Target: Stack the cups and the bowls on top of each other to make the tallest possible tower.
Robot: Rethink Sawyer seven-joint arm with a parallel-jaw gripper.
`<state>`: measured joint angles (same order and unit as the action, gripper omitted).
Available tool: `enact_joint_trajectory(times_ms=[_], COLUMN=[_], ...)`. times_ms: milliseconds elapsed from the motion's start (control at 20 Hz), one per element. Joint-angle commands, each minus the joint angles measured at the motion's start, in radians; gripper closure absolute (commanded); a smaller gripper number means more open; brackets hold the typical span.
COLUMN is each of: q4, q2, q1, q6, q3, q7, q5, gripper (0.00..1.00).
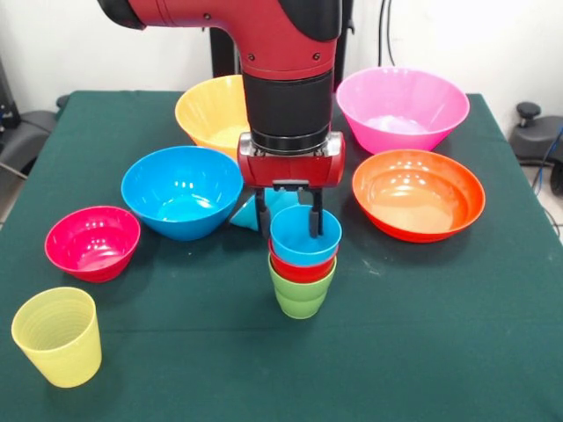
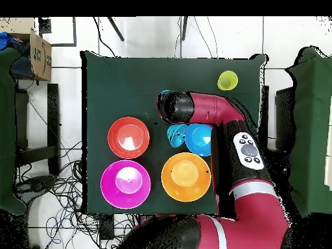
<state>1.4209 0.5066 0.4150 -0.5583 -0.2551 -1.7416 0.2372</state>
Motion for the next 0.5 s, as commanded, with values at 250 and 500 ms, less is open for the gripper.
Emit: enact_joint_trajectory(times_ms=[250,500], q4=[-0.097,-0.088], q2=[-0.047,-0.050], q1=[-0.023,-0.024], q6=[0.013,0.029], q3=[-0.008,-0.016], q7=[0.054,0.036], q5=[0.117,0.124], gripper=[0.00,0.00])
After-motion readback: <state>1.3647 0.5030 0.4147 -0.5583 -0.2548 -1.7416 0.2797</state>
